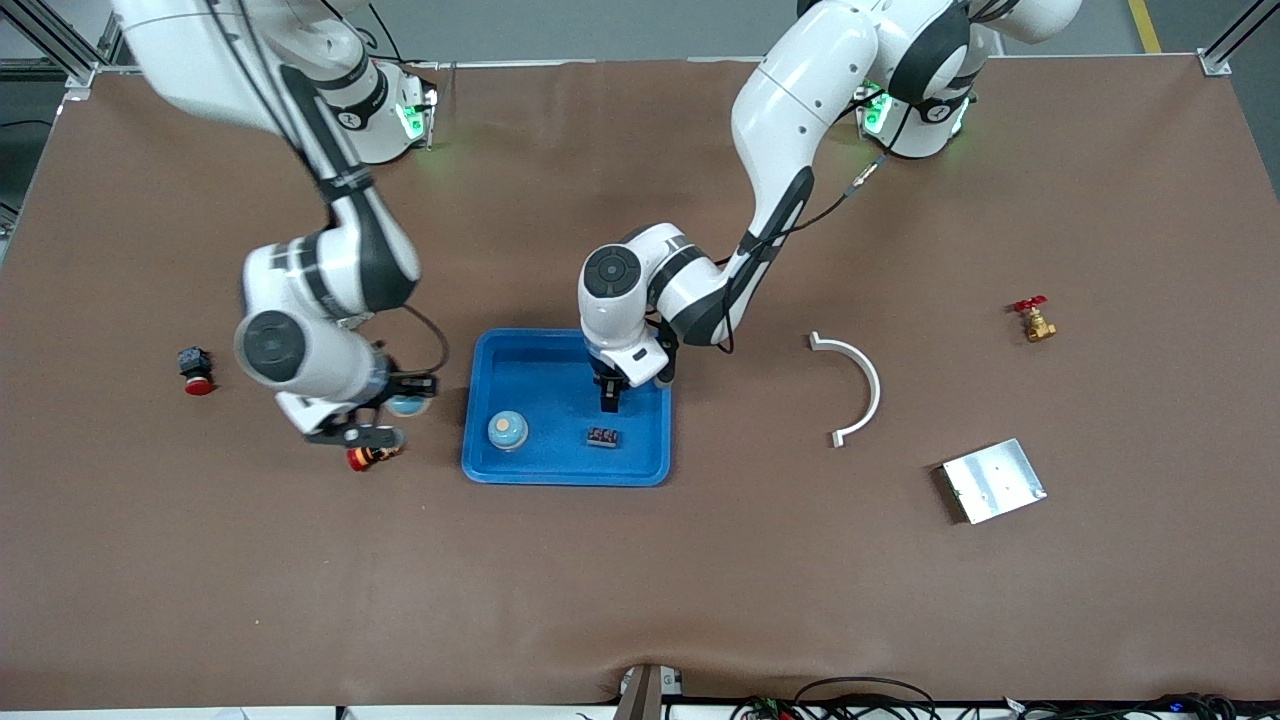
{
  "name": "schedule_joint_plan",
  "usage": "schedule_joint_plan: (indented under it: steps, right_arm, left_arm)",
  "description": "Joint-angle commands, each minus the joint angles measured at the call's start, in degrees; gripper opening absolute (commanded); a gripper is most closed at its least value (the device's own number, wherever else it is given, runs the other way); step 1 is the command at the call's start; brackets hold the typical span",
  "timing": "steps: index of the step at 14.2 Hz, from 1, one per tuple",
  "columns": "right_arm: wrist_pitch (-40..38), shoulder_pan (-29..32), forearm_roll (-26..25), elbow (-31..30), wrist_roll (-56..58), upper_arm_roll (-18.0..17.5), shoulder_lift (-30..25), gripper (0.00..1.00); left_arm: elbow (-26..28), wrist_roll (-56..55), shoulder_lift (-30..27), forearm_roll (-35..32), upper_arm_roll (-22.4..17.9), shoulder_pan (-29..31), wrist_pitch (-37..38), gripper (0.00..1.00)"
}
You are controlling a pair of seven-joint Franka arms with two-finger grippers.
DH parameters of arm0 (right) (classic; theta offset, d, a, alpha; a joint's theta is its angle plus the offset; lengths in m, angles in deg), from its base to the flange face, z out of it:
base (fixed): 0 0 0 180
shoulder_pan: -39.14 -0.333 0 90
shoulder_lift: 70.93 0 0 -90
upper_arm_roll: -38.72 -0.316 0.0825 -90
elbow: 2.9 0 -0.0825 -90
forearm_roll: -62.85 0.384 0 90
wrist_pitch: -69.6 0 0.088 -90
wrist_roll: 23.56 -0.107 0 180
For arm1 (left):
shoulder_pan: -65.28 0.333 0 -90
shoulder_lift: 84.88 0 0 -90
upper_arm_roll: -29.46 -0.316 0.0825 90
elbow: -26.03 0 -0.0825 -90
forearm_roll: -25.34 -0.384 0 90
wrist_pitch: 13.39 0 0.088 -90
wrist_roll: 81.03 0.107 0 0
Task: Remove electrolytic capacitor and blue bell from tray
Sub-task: 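Carry the bell beside the red buttons while the left gripper grasps capacitor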
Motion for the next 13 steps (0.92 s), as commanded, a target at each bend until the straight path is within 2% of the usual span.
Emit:
schedule_joint_plan:
  steps: [1, 2, 3, 5, 8, 11, 13]
  right_arm:
    - [-0.50, 3.44, -0.48, -1.13, 17.13, 5.88, -1.26, 0.00]
    - [-0.15, 4.06, -0.48, -1.22, 21.55, 7.56, -1.17, 0.00]
    - [0.03, 4.94, -0.57, -1.30, 24.56, 9.32, -0.99, 0.00]
    - [0.72, 6.17, -0.74, -2.26, 29.40, 11.78, -0.64, 0.00]
    - [7.56, 8.19, -0.74, -7.96, 34.68, 13.02, -0.64, 0.00]
    - [13.72, 8.46, -0.74, -12.37, 37.32, 14.17, 0.15, 0.01]
    - [14.18, 8.64, -0.66, -12.38, 39.09, 14.25, 1.29, 0.11]
  left_arm:
    - [-0.83, -0.88, 0.16, 0.99, -0.66, -0.68, -0.03, 0.36]
    - [-0.83, -0.70, -0.02, 0.90, -0.66, -0.68, -0.03, 0.16]
    - [-0.83, -0.44, -0.19, 0.73, -0.66, -0.59, 0.14, 0.00]
    - [-0.83, 0.09, -0.37, 0.46, -0.84, -0.50, 0.49, 0.00]
    - [-0.83, 5.51, -2.21, 0.46, -0.67, -0.15, 4.08, 0.00]
    - [-0.57, 17.19, -5.11, -0.06, -1.10, -0.41, 8.57, 0.00]
    - [-0.13, 28.60, -7.13, -1.12, -0.75, -0.15, 8.84, 0.00]
